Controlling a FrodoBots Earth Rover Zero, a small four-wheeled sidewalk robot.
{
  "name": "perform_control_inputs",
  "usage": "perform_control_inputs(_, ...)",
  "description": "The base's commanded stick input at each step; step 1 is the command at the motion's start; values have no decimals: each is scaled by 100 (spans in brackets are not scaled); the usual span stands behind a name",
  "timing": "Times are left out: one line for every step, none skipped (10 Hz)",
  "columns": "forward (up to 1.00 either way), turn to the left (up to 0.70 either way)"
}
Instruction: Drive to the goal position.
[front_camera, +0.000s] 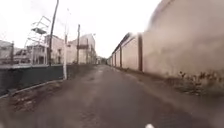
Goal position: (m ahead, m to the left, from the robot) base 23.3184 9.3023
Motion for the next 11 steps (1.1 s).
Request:
perform_control_inputs(70,8)
perform_control_inputs(70,8)
perform_control_inputs(70,8)
perform_control_inputs(70,8)
perform_control_inputs(70,8)
perform_control_inputs(70,8)
perform_control_inputs(70,8)
perform_control_inputs(70,8)
perform_control_inputs(70,8)
perform_control_inputs(70,8)
perform_control_inputs(70,8)
